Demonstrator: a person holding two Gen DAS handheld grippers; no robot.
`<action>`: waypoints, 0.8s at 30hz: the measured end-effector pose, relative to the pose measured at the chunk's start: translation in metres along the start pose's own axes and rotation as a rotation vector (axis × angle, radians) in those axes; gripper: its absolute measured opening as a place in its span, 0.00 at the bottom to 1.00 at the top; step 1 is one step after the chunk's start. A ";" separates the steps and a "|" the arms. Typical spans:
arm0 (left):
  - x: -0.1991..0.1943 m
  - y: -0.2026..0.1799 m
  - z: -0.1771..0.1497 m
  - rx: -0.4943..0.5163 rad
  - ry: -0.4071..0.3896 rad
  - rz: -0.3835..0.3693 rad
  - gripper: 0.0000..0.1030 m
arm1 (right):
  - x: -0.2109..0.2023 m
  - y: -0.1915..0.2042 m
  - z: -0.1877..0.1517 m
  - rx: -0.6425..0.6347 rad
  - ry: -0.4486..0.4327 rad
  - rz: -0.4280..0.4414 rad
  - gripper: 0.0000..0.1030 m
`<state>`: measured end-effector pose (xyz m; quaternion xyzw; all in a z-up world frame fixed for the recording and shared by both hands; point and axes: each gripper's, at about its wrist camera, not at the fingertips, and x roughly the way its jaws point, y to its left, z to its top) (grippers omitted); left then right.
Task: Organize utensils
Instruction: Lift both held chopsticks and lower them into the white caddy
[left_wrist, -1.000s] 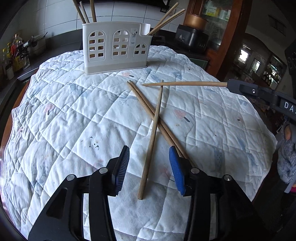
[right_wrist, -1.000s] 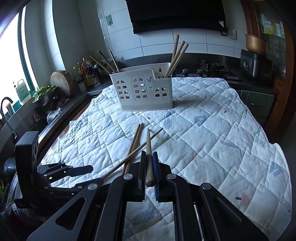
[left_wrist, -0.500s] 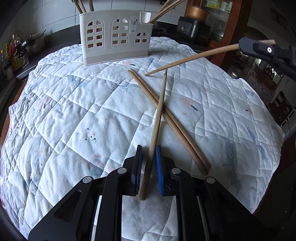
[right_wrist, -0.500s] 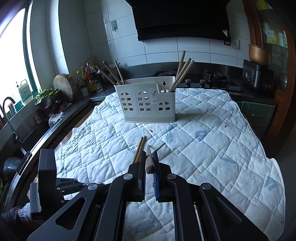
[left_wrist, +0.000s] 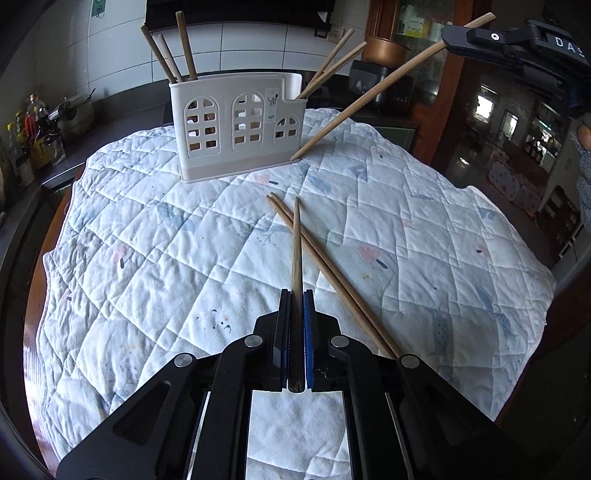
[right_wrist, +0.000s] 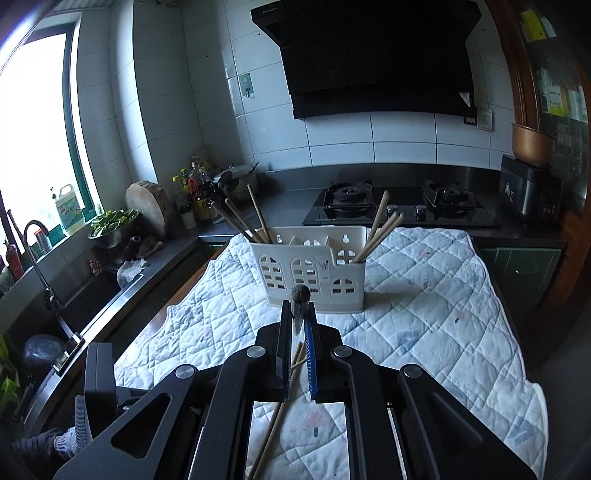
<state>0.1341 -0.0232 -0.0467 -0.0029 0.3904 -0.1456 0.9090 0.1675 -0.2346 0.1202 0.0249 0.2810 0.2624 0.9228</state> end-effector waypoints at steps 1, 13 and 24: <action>-0.003 0.002 0.002 -0.003 -0.008 -0.003 0.05 | 0.000 0.000 0.006 -0.004 -0.003 -0.002 0.07; -0.046 0.023 0.063 -0.019 -0.147 -0.007 0.05 | -0.001 -0.015 0.064 -0.027 -0.008 -0.041 0.07; -0.072 0.029 0.140 -0.007 -0.249 -0.015 0.05 | 0.012 -0.010 0.109 -0.115 0.015 -0.127 0.07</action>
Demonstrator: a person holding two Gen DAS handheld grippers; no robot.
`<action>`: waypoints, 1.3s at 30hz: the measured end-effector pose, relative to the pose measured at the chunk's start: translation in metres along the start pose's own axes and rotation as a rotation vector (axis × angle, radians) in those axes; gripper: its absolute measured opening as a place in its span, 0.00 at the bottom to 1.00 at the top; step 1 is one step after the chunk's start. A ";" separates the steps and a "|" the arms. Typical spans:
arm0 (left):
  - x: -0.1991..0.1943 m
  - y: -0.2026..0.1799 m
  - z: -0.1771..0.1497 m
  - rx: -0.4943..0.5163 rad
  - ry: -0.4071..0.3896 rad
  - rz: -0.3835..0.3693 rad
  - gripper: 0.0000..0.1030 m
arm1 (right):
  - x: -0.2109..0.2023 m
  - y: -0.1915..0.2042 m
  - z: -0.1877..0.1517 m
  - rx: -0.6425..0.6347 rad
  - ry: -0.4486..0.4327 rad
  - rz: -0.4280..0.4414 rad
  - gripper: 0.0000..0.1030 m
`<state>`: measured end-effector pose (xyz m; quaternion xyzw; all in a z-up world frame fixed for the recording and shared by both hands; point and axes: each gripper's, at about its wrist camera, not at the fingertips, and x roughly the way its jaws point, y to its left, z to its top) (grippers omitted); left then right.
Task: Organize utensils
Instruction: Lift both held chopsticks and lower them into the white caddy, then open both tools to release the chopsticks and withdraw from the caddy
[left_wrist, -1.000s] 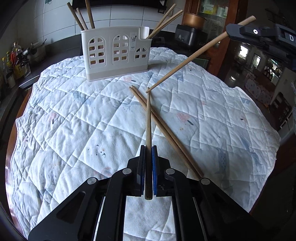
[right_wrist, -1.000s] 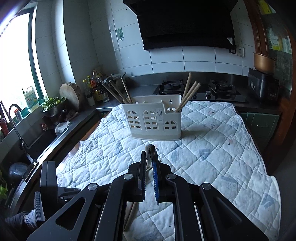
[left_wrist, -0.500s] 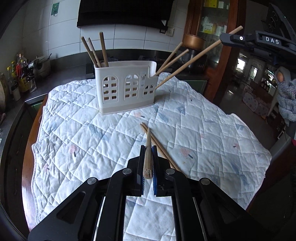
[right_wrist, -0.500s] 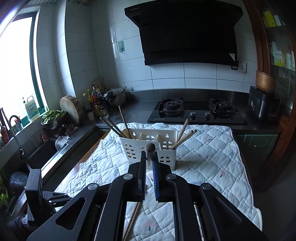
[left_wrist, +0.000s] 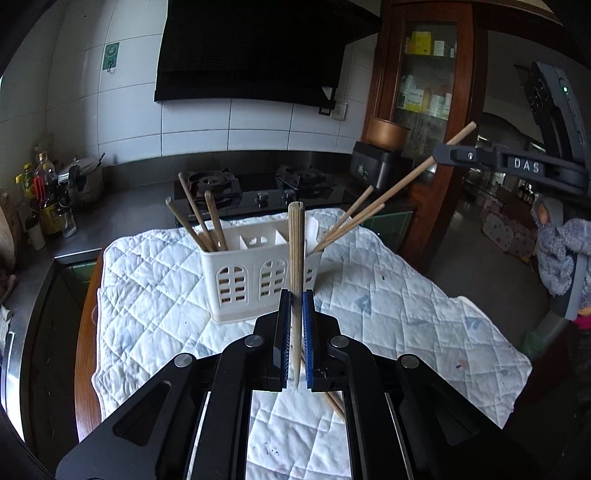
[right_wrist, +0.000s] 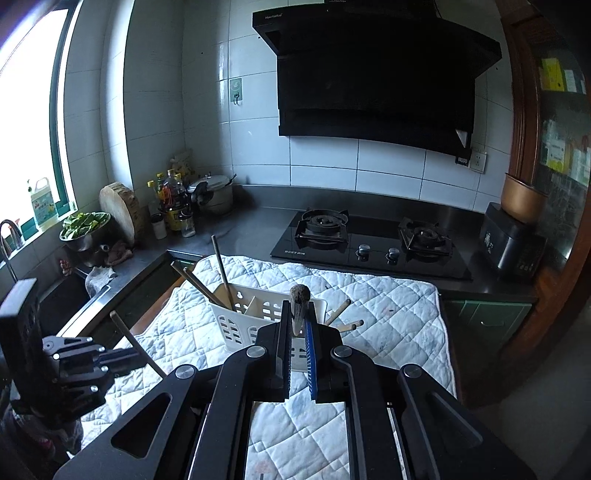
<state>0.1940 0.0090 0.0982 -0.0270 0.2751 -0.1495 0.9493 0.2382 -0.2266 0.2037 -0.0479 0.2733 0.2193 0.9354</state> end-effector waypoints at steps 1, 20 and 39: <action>-0.001 0.000 0.010 0.003 -0.014 0.004 0.05 | 0.003 0.000 0.003 -0.008 0.006 -0.009 0.07; 0.053 0.038 0.131 -0.070 -0.144 0.171 0.05 | 0.076 -0.012 0.011 -0.007 0.091 -0.001 0.07; 0.085 0.058 0.105 -0.104 -0.057 0.178 0.35 | 0.132 -0.012 -0.007 0.011 0.169 0.022 0.11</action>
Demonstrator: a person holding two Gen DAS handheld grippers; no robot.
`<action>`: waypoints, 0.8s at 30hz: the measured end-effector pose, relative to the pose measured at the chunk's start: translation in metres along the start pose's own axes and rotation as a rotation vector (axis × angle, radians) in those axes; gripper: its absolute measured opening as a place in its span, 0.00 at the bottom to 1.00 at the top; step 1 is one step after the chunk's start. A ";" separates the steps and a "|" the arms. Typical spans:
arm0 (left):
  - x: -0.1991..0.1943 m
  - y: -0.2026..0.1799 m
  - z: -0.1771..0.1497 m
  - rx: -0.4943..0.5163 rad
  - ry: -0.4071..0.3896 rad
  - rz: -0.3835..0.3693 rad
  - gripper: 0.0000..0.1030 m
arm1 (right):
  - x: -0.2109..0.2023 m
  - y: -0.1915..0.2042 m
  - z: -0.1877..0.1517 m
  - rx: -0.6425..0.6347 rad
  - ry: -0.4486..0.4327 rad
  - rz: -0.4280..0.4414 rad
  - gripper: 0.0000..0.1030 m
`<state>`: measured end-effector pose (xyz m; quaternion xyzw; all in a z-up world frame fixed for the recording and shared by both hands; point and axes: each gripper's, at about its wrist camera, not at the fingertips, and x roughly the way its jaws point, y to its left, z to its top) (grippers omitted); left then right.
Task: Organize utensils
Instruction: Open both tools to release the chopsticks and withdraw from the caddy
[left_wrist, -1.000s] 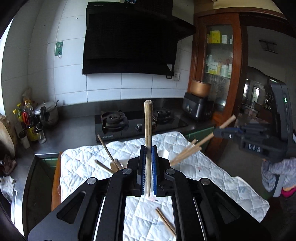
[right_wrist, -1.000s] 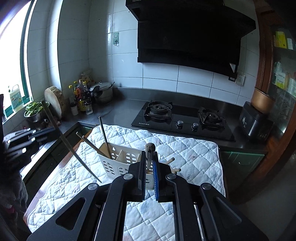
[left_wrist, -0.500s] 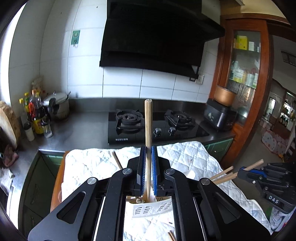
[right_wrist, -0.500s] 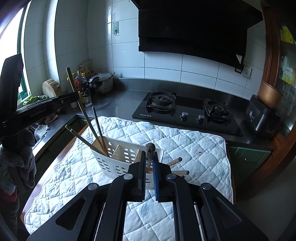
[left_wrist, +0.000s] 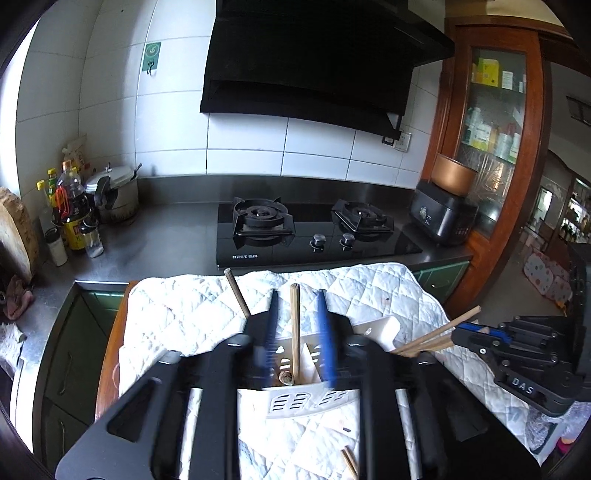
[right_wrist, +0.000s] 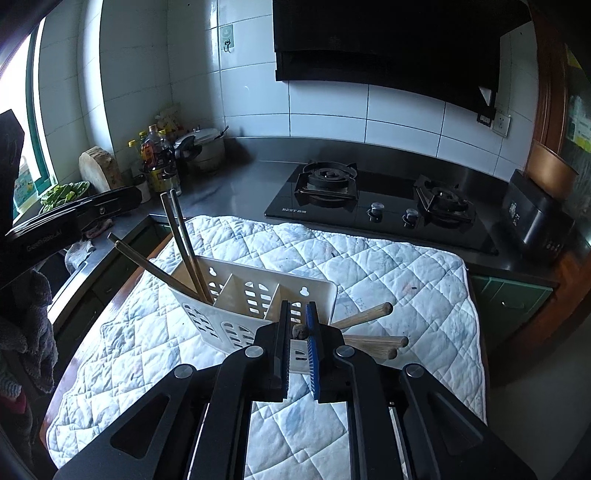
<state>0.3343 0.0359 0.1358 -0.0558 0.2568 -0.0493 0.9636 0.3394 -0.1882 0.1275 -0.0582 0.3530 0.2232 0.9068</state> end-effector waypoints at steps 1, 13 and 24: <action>-0.005 -0.002 0.000 0.013 -0.013 0.010 0.39 | -0.001 0.000 0.000 0.003 -0.006 0.000 0.15; -0.068 -0.013 -0.030 0.042 -0.070 0.004 0.61 | -0.061 0.024 -0.038 -0.033 -0.113 -0.008 0.28; -0.117 -0.001 -0.103 -0.012 -0.077 0.004 0.72 | -0.065 0.060 -0.149 -0.006 -0.010 0.055 0.28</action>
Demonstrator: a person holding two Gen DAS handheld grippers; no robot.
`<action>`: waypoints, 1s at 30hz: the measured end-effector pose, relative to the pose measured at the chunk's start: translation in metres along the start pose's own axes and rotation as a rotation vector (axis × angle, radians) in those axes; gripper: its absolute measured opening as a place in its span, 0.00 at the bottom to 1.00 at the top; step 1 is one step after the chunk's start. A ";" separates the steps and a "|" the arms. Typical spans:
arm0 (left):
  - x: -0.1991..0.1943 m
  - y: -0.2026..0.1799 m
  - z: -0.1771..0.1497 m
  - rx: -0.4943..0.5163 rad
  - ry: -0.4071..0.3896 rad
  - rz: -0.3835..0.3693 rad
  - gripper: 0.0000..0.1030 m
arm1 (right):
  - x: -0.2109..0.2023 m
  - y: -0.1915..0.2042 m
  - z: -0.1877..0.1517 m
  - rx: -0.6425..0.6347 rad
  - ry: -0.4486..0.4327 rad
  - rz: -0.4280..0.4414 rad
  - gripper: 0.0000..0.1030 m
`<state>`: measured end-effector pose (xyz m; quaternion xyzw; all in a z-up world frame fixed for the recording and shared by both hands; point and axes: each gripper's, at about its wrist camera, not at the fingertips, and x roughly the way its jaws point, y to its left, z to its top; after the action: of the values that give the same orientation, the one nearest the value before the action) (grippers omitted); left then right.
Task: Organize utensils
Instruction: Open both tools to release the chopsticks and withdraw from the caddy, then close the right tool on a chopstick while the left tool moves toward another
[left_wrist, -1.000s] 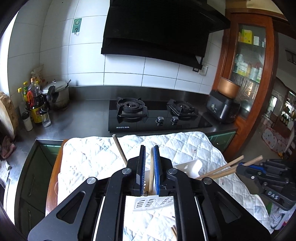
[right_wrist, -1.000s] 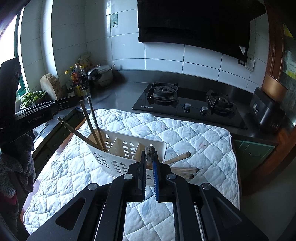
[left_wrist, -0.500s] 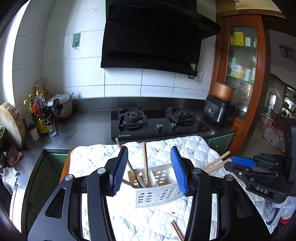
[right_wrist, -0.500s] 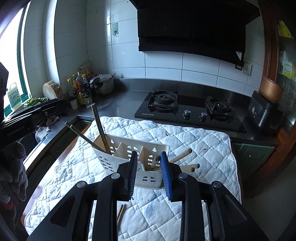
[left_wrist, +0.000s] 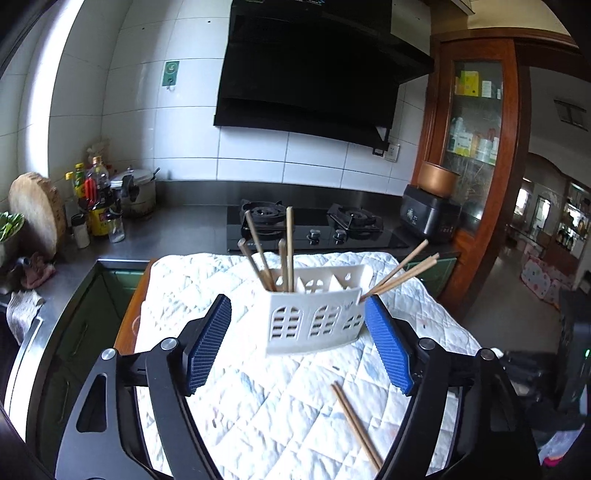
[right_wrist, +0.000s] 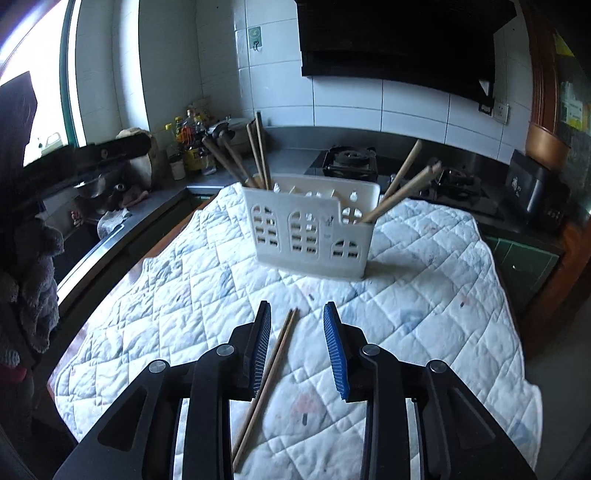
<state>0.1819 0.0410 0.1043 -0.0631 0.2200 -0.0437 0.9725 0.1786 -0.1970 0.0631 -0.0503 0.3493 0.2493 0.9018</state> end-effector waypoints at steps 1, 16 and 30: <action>-0.002 0.002 -0.006 -0.008 0.003 0.000 0.72 | 0.002 0.003 -0.011 0.007 0.012 -0.001 0.28; -0.015 0.032 -0.094 -0.108 0.097 0.066 0.73 | 0.048 0.025 -0.108 0.150 0.187 0.054 0.15; -0.006 0.036 -0.122 -0.110 0.163 0.103 0.73 | 0.067 0.031 -0.114 0.165 0.234 0.045 0.11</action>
<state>0.1259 0.0648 -0.0074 -0.1014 0.3034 0.0135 0.9474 0.1368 -0.1724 -0.0640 0.0031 0.4722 0.2321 0.8504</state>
